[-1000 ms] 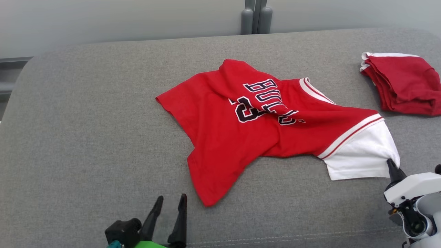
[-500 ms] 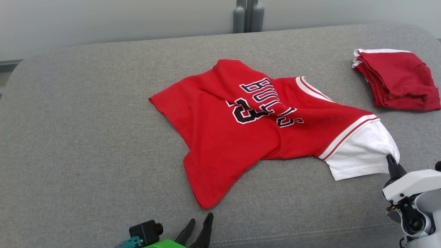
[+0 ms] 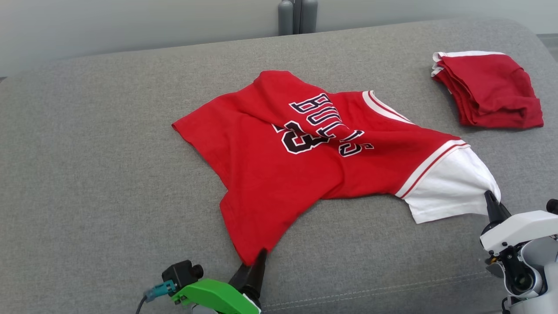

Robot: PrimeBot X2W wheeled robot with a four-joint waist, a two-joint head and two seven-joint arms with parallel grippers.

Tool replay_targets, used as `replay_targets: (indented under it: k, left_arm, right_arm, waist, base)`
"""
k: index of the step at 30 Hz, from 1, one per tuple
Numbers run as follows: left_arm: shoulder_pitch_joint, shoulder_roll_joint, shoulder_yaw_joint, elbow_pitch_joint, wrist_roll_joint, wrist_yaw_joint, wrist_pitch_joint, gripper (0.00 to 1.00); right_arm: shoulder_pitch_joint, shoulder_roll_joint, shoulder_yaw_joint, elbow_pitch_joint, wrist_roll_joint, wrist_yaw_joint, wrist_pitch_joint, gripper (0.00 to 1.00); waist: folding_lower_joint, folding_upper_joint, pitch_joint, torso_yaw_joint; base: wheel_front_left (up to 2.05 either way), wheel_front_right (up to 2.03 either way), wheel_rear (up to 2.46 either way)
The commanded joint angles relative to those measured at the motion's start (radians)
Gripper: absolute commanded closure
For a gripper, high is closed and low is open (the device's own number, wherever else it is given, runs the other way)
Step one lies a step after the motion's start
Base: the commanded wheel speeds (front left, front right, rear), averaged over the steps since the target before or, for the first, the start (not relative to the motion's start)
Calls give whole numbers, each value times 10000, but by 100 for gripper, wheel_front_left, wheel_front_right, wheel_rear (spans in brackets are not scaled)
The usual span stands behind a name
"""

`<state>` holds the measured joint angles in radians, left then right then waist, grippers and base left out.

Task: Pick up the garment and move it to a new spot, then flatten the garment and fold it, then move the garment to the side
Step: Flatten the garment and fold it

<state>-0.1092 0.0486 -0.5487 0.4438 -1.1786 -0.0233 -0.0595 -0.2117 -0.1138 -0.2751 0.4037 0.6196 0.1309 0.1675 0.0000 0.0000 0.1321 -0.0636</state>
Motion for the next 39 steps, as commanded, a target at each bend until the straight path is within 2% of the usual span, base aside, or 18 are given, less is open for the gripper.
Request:
replay_targets:
  k: [1,4,5,7,8,10,19,23,29,34,39]
  left_arm:
    - [-364,46,11,270,-284,-17,-274,0]
    - [-689,45,-155,703,-550,-121,-590,2]
    - [-777,47,-192,805,-573,-140,-710,18]
    - [-936,45,-299,1007,-678,-217,-917,60]
    - [-997,45,-377,1071,-736,-282,-985,71]
    - [-1123,41,-544,1191,-843,-377,-1098,100]
    - [-1385,42,-877,1412,-983,-658,-1518,100]
    - [-1432,90,-487,1172,-1065,-758,-1801,100]
    - [-1394,558,425,-28,-1153,-804,-1965,100]
    - [-1537,1198,937,-1692,-1113,-438,-1889,100]
    - [-1977,1976,1393,-3694,-1021,278,-1458,100]
  right_arm:
    - [-28,-18,-30,-66,-61,-4,15,100]
    - [-80,17,-29,-92,-80,-4,10,100]
    - [-92,26,-30,-101,-81,-4,8,100]
    - [-110,44,-35,-105,-81,-4,4,100]
    - [-120,48,-44,-105,-79,-4,-6,100]
    - [-132,51,-55,-103,-78,-3,-22,100]
    - [-142,54,93,-193,17,-3,-130,100]
    - [-139,75,302,-508,392,-3,-112,100]
    - [-12,-20,664,-1658,1535,-3,228,100]
    - [-11,-142,819,-2832,2300,-1,648,100]
    - [-355,-199,832,-4104,2625,-1,1212,100]
  waist:
    - [0,0,76,-89]
    - [0,0,136,-151]
    - [0,0,152,-167]
    - [0,0,178,-189]
    - [0,0,187,-193]
    - [0,0,190,-193]
    - [0,0,76,-107]
    - [0,0,-72,-63]
    - [0,0,-377,-20]
    - [0,0,-658,-16]
    - [0,0,-925,-76]
  base:
    - [0,0,0]
    - [0,0,0]
    - [0,0,0]
    - [0,0,0]
    - [0,0,0]
    - [0,0,0]
    - [0,0,0]
    - [0,0,0]
    - [0,0,0]
    - [0,0,0]
    - [0,0,0]
